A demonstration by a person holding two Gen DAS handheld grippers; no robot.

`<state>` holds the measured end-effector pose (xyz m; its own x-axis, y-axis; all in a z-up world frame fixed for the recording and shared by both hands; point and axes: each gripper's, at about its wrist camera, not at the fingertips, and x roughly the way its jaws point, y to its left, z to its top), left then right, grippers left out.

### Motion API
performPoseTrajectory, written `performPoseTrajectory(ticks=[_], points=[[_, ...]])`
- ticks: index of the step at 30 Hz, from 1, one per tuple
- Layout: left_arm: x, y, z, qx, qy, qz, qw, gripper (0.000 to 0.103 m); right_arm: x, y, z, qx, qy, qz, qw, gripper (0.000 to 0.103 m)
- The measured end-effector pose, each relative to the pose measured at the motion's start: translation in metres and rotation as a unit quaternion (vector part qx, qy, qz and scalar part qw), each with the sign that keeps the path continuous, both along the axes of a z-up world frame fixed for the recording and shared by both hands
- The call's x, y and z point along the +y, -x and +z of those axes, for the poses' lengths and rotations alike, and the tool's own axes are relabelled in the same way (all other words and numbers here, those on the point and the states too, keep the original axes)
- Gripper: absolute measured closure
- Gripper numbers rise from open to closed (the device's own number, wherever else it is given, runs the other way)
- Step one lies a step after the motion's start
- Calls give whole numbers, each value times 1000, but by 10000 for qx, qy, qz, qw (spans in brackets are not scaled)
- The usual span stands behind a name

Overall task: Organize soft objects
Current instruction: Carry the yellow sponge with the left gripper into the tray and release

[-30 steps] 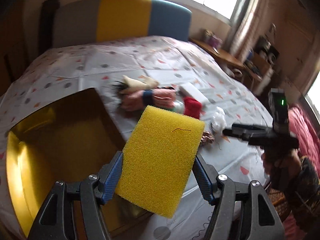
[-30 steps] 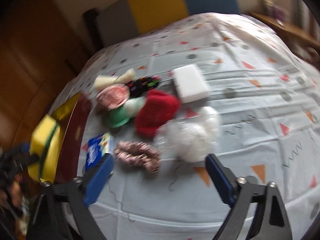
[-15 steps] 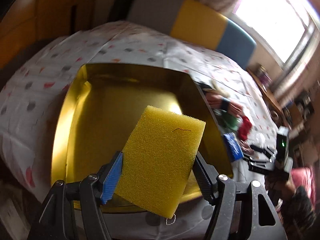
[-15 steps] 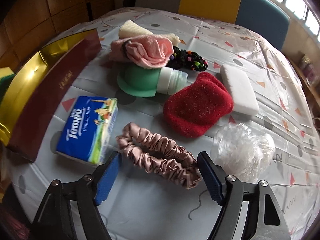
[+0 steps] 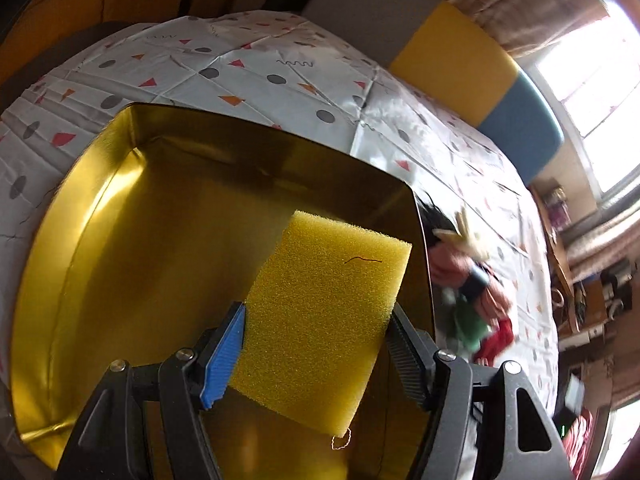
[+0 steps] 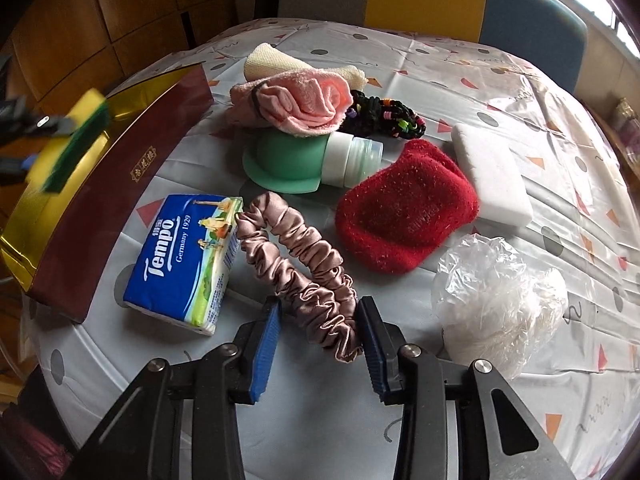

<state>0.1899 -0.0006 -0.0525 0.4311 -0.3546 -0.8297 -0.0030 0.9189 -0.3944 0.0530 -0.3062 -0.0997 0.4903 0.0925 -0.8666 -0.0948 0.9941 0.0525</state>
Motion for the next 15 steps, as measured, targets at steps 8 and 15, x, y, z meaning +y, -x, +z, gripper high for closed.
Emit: performPoseTrajectory(ticks=[8, 15], points=[[-27, -37, -13, 246, -184, -102, 9995, 29, 0, 0, 0, -21, 2, 46, 10000, 63], [-36, -28, -1, -146, -537, -500, 9972, 19, -3, 0, 0, -47, -96, 45, 9999, 58]])
